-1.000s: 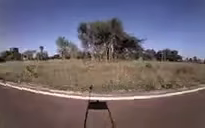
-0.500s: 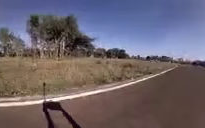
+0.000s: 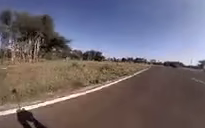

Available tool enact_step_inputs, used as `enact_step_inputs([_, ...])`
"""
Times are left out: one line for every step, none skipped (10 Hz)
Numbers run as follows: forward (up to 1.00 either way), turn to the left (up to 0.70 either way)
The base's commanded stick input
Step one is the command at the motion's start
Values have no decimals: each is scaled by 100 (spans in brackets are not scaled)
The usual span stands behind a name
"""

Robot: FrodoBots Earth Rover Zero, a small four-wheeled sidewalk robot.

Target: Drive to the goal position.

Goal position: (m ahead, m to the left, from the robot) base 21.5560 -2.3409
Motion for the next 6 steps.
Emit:
enact_step_inputs([46,-19])
enact_step_inputs([84,-14])
enact_step_inputs([100,0])
enact_step_inputs([100,0])
enact_step_inputs([100,0])
enact_step_inputs([100,0])
